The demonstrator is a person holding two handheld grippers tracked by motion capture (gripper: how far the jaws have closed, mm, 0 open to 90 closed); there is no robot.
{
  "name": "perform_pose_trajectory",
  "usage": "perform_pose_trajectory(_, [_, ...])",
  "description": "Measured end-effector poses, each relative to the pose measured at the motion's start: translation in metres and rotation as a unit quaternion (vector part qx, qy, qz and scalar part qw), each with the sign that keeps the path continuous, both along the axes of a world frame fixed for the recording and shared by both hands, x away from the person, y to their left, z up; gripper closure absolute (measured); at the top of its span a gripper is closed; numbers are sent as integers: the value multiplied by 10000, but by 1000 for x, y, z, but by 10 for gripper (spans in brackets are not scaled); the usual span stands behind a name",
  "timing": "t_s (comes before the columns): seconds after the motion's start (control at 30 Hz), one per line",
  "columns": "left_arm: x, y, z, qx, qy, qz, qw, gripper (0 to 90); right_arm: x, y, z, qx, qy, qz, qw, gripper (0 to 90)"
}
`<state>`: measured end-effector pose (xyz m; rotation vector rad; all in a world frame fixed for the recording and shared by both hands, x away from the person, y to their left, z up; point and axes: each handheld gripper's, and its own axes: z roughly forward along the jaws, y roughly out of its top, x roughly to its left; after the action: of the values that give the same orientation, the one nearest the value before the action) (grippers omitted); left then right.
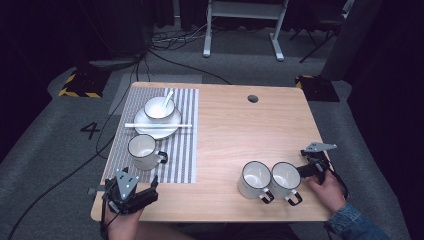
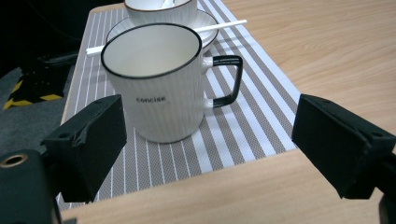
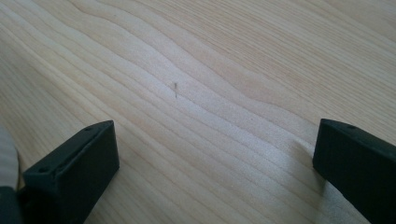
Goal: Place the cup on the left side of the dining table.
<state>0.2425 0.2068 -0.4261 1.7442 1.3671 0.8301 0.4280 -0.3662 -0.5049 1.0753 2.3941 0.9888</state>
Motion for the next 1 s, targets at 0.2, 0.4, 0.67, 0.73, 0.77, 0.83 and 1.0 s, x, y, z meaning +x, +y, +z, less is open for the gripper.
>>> perform_pose_trajectory(0.2, [-22,4,-1,-35,84,-288,9995,114,0,0,0,-5,-8,13,10000,4])
perform_pose_trajectory(0.4, [-38,5,-6,12,129,-595,9981,116,0,0,0,-2,-7,-3,10000,4])
perform_pose_trajectory(0.67, [-36,10,-31,145,630,-451,9969,118,0,0,0,-2,-8,-2,10000,4])
perform_pose_trajectory(0.73, [-34,11,-37,157,664,-344,9971,146,0,0,0,-2,-9,-2,10000,4])
perform_pose_trajectory(0.77, [-33,12,-39,152,701,-300,9970,151,0,0,0,-5,-7,11,10000,4])
perform_pose_trajectory(0.83, [-31,14,-45,59,748,-250,9969,151,0,0,0,-1,-8,-3,10000,4])
perform_pose_trajectory(1.0, [-24,21,-59,-108,840,-79,9964,151,0,0,0,-1,-8,-2,10000,4])
